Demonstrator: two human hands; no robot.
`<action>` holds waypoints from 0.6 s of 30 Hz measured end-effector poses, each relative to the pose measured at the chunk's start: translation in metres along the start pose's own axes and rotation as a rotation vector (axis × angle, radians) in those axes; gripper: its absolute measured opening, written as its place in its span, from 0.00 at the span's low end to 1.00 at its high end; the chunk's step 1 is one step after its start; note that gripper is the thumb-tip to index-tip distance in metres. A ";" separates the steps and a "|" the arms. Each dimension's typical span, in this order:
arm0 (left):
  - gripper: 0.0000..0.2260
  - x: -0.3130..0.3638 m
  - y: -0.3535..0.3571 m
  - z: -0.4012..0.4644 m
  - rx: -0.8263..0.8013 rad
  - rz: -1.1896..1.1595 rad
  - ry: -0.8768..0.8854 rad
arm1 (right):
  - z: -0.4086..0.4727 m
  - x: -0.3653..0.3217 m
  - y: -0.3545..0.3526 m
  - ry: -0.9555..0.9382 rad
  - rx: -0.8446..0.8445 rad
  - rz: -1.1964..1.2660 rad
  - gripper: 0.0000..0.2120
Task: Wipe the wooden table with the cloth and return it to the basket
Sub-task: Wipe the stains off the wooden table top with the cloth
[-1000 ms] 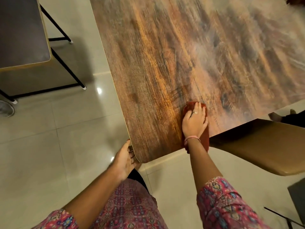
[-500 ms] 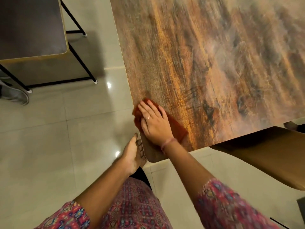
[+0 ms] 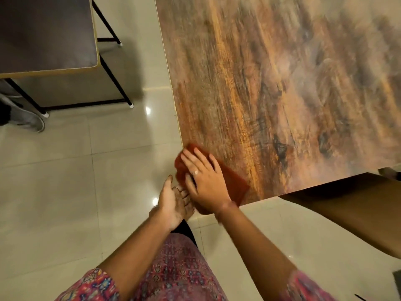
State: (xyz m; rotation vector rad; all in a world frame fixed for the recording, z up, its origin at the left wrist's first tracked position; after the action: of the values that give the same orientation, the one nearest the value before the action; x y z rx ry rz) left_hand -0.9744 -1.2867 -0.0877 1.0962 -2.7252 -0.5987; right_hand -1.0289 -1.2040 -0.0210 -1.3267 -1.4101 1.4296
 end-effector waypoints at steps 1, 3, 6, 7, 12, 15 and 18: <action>0.27 0.002 -0.001 -0.001 -0.004 -0.008 -0.006 | -0.031 -0.002 0.006 -0.025 -0.017 -0.011 0.24; 0.26 0.004 -0.003 -0.001 -0.007 0.013 0.001 | -0.067 0.004 0.012 -0.120 -0.042 -0.049 0.23; 0.25 0.004 -0.002 -0.002 0.009 0.044 0.025 | -0.051 0.029 0.005 -0.185 -0.059 -0.101 0.23; 0.25 0.004 -0.002 -0.002 0.009 0.045 0.031 | -0.033 0.041 0.001 -0.130 -0.058 -0.098 0.23; 0.21 0.000 -0.011 -0.008 0.025 0.088 0.029 | 0.065 0.091 -0.022 0.275 0.027 -0.010 0.23; 0.18 -0.008 -0.019 -0.012 0.007 0.155 -0.013 | 0.086 0.090 -0.024 0.429 0.038 0.006 0.24; 0.16 -0.014 -0.030 -0.017 0.028 0.214 -0.040 | 0.063 0.061 -0.015 0.378 0.014 0.008 0.26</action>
State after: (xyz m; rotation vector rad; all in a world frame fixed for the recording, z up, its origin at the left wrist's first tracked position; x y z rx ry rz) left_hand -0.9404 -1.3018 -0.0848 0.7913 -2.8423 -0.5573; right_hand -1.1055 -1.1585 -0.0248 -1.5016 -1.1432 1.1165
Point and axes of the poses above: each hand's wrist, its own z-axis towards the middle knuckle, its own y-axis out of the palm, x = y × z, the point moved 7 cm from there along z, towards the middle knuckle, and after that the axes turned 13 degrees about -z, right-handed, at the moved point
